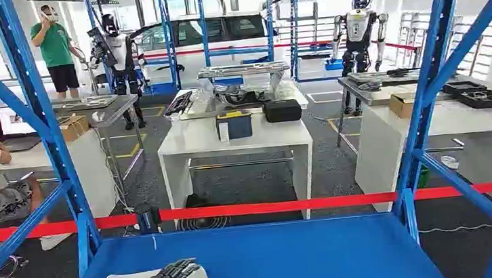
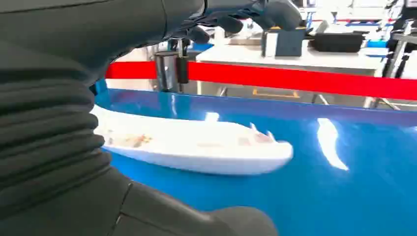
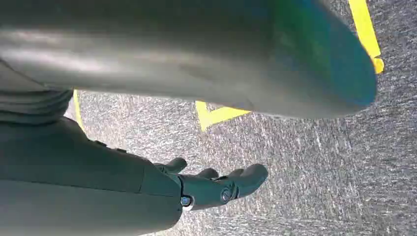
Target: Take the parts from the cabinet and place them on the table.
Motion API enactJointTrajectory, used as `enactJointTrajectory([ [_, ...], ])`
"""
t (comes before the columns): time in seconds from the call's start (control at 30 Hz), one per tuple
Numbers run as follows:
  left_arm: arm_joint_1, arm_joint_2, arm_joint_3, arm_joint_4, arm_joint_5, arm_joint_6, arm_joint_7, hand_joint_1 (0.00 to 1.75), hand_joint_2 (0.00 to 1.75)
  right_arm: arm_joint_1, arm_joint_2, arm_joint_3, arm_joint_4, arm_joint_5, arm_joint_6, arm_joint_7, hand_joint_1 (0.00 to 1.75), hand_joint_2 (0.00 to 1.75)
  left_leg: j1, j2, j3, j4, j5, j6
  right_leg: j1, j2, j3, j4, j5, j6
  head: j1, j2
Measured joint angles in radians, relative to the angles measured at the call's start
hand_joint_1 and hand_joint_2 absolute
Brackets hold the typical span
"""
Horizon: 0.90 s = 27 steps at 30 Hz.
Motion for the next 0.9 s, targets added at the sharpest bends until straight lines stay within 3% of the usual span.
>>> enactJointTrajectory([
  [0.27, 0.036, -0.028, -0.042, 0.011, -0.005, 0.048, 0.008, 0.00, 1.75, 0.001, 0.002, -0.007, 0.000, 0.008, 0.000, 0.001, 0.00, 0.00, 0.001, 0.000, 0.000, 0.000, 0.000, 0.000, 0.001, 0.000, -0.002, 0.003, -0.002, 0.002, 0.000, 0.000],
  [0.37, 0.044, -0.037, -0.059, 0.017, -0.028, 0.111, 0.042, 0.00, 1.75, 0.001, 0.002, -0.007, 0.000, 0.012, 0.000, -0.003, 0.00, 0.00, 0.001, 0.000, 0.000, 0.000, 0.000, 0.000, 0.001, 0.000, -0.002, 0.003, -0.002, 0.002, 0.000, 0.000],
  [0.47, 0.053, -0.060, -0.079, 0.027, -0.070, 0.202, 0.133, 0.00, 1.75, 0.000, 0.002, -0.007, 0.000, 0.015, 0.001, -0.003, 0.00, 0.00, 0.001, 0.000, 0.000, 0.000, 0.000, 0.000, 0.001, 0.000, -0.002, 0.003, -0.002, 0.001, 0.000, 0.000],
  [0.6, 0.051, -0.095, -0.109, 0.051, -0.128, 0.218, 0.308, 0.00, 1.75, 0.000, 0.004, -0.007, 0.000, 0.022, 0.009, -0.003, 0.00, 0.00, 0.001, 0.000, 0.000, 0.000, 0.000, 0.000, 0.001, 0.000, -0.002, 0.003, -0.002, 0.001, 0.000, 0.000],
  [0.77, 0.031, -0.119, -0.121, 0.080, -0.152, 0.177, 0.523, 0.00, 1.75, 0.000, 0.007, -0.007, 0.000, 0.040, 0.015, -0.005, 0.00, 0.00, 0.001, 0.000, 0.000, 0.000, 0.000, 0.000, 0.001, 0.000, -0.002, 0.004, -0.002, 0.002, 0.000, 0.000],
  [0.9, -0.002, -0.120, -0.121, 0.103, -0.161, 0.103, 0.621, 0.00, 1.75, -0.001, 0.009, -0.007, 0.000, 0.054, 0.014, -0.005, 0.00, 0.00, 0.001, 0.000, 0.000, 0.000, 0.000, -0.001, 0.001, 0.000, -0.002, 0.005, -0.002, 0.002, 0.000, 0.000],
])
